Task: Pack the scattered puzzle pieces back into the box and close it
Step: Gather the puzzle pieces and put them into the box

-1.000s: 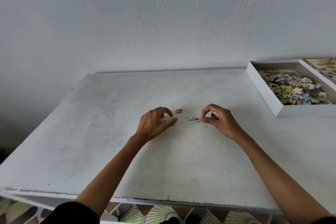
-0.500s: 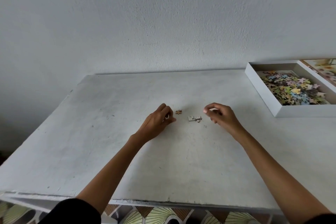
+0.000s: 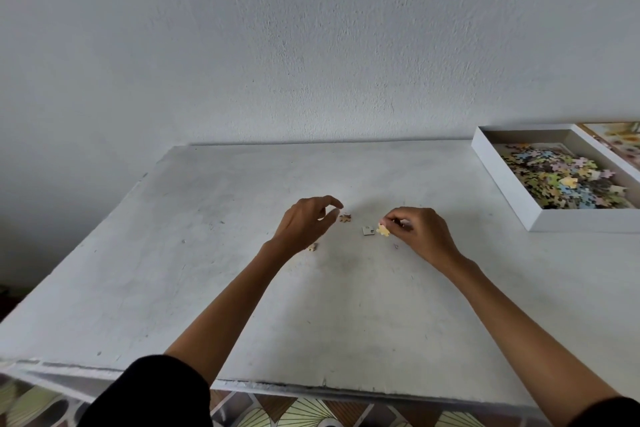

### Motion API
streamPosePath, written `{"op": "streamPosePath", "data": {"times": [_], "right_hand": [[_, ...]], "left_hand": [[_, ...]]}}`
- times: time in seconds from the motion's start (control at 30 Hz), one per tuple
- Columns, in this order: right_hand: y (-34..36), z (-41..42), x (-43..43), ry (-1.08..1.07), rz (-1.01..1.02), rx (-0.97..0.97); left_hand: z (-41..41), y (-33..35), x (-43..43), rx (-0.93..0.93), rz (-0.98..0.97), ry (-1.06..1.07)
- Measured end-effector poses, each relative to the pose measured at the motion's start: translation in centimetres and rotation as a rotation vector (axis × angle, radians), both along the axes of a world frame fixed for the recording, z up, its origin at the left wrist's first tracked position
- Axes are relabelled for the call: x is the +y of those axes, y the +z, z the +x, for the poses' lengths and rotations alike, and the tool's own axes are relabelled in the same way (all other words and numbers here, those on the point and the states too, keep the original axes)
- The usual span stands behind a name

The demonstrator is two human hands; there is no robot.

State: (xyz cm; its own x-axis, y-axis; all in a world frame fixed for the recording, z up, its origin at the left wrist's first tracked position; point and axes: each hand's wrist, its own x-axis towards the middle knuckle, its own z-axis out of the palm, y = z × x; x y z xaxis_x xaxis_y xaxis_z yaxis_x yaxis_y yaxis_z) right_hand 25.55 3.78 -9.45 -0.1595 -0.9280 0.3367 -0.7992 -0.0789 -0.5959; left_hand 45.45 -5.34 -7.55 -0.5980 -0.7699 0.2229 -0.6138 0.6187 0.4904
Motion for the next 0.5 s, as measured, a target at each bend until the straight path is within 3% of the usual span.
{"op": "streamPosePath", "data": {"times": [0.07,0.17,0.23,0.4,0.5], "right_hand": [[0.5,0.3,-0.3,0.015,-0.028,-0.357],[1.9,0.2,-0.3,0.169,0.017,-1.215],[2.3,0.0,-0.1,0.327,0.054,-1.589],[0.1,-0.6,-1.4,0.705,0.158,-2.002],[-1.0,-0.5,-1.8,0.743,0.303,-2.157]], "left_hand": [[-0.3,-0.4,-0.4,-0.068,-0.004,-0.004],[-0.8,-1.0,-0.6,-0.101,0.041,0.027],[-1.2,-1.3,-0.4,-0.114,0.068,0.044],[-2.0,-1.4,-0.2,-0.026,0.077,0.082],[-2.3,-0.9,-0.4,-0.051,0.119,0.043]]}}
